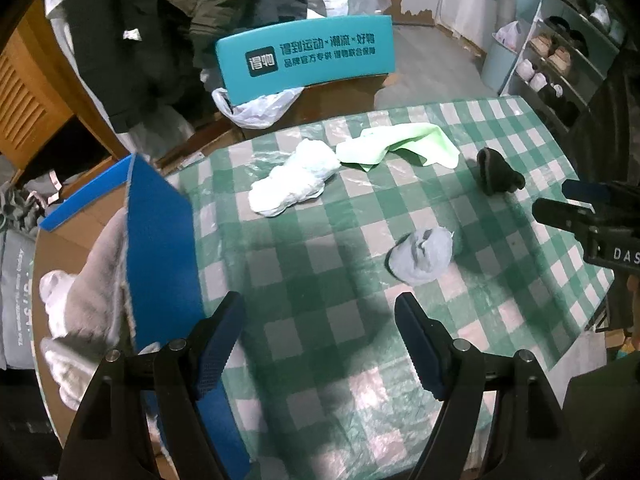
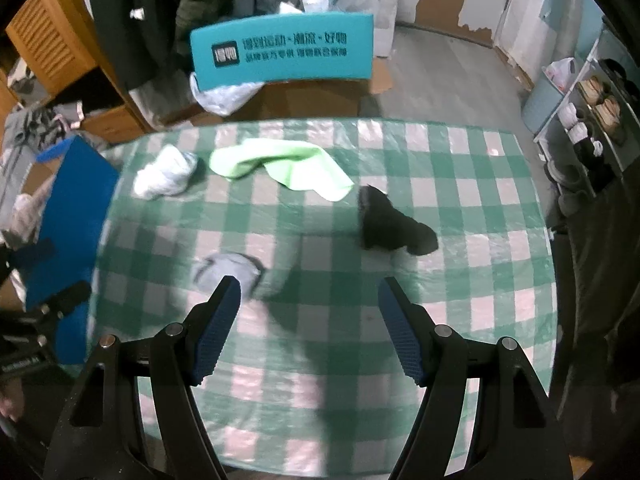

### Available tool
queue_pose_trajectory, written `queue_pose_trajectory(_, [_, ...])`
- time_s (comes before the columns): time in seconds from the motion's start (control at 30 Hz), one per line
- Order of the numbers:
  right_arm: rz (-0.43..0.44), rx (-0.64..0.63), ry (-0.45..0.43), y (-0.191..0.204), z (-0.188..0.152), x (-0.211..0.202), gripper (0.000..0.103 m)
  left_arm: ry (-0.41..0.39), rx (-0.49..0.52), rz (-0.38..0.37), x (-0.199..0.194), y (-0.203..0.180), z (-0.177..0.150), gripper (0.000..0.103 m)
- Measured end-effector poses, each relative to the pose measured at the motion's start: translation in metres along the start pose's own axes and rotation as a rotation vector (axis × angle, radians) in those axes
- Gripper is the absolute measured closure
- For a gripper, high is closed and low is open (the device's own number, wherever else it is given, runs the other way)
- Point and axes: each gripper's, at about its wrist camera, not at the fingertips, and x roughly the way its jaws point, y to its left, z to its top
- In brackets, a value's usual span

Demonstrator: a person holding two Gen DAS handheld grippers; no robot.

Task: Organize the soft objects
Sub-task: 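Withdraw both open tools from the box back over the table, then lower the right tool onto the black sock and close it while the left tool approaches the small grey sock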

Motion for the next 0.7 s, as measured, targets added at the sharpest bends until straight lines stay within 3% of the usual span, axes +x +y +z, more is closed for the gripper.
queue_pose_trajectory(0.13, [-0.028, -0.060, 0.023, -0.012, 0.001, 0.011, 0.032, 0.017, 0.014, 0.003, 0.013, -0.008, 0.009, 0.023])
queue_pose_trajectory(0.7, [-0.052, -0.062, 0.072, -0.055, 0.031, 0.073, 0.032, 0.085, -0.034, -0.046, 0.060, -0.021, 0.042, 0.022])
